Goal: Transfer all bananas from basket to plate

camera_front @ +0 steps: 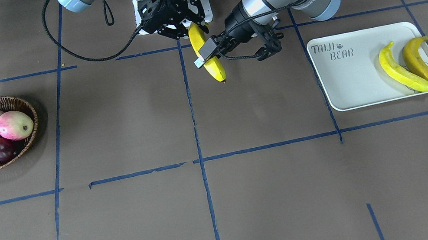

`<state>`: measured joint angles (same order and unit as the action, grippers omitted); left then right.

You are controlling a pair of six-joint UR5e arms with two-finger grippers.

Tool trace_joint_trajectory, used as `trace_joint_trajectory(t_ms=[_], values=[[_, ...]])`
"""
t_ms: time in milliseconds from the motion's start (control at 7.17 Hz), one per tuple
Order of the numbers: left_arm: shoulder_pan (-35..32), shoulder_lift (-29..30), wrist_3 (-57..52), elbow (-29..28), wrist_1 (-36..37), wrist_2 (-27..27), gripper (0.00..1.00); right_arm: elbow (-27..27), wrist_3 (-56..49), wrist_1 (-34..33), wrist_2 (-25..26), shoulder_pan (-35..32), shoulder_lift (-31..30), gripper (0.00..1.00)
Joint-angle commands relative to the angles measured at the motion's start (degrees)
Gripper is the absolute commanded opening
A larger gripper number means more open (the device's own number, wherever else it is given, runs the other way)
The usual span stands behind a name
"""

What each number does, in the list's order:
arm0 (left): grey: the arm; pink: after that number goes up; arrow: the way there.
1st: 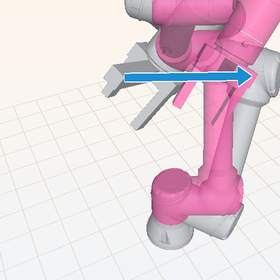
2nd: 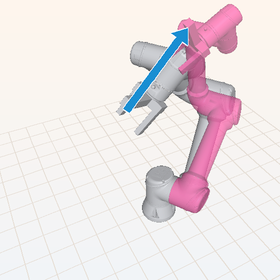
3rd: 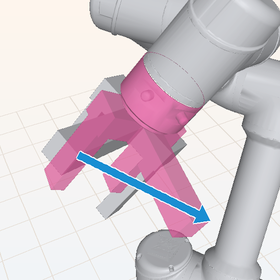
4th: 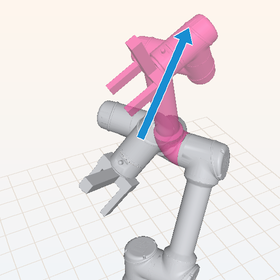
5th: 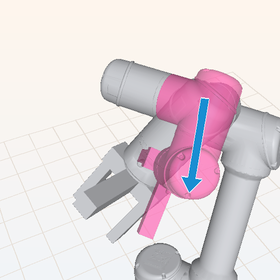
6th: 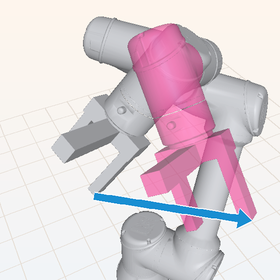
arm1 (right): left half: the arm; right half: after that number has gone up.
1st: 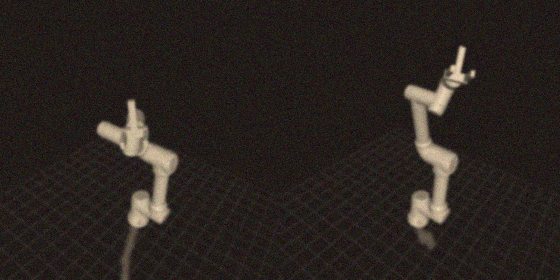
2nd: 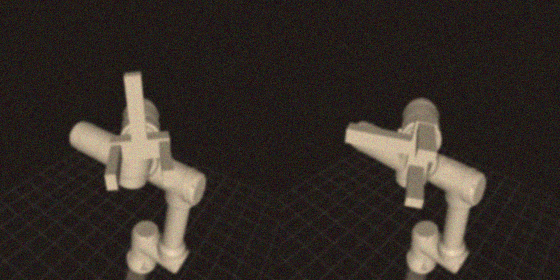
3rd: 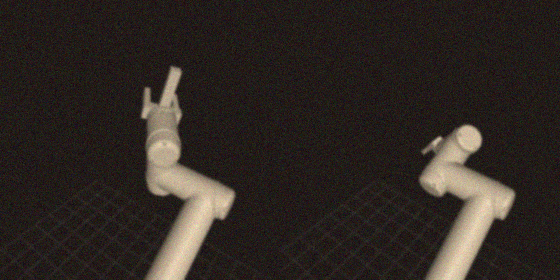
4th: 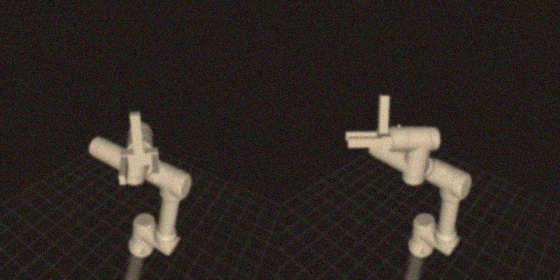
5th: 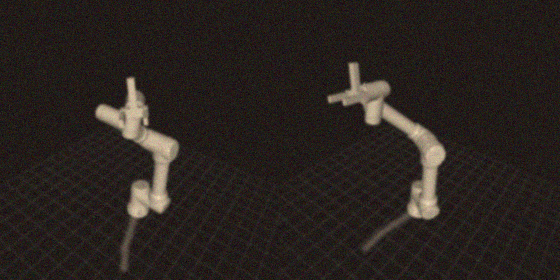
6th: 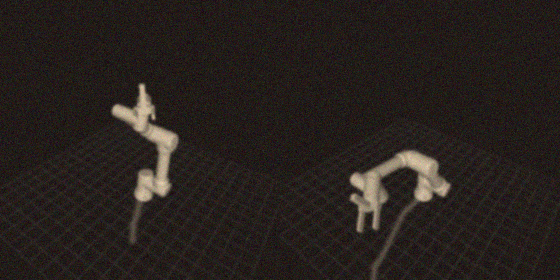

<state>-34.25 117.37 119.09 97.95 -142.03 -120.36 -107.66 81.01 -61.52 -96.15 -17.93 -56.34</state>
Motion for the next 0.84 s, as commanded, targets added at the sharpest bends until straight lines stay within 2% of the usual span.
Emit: trace_joint_trajectory(t_ms=[0, 139, 418, 697], values=[[0.1, 0.1, 0.2, 0.0, 0.0, 0.0, 0.13, -0.1, 0.0, 0.0, 0.0, 0.1, 0.0, 0.04], [0.1, 0.0, 0.2, 0.0, 0.1, 0.1, 0.04, -0.3, 0.5, 0.0, -0.1, 0.1, 0.0, 0.15], [0.1, -0.1, 0.2, 0.0, 0.4, 0.1, 0.00, -0.4, 0.5, 0.0, -0.1, 0.1, 0.0, 0.99], [0.1, -0.4, -0.1, 0.0, 0.4, 0.1, 0.00, -0.4, 0.3, -0.9, -0.6, 0.0, -0.2, 0.99]])
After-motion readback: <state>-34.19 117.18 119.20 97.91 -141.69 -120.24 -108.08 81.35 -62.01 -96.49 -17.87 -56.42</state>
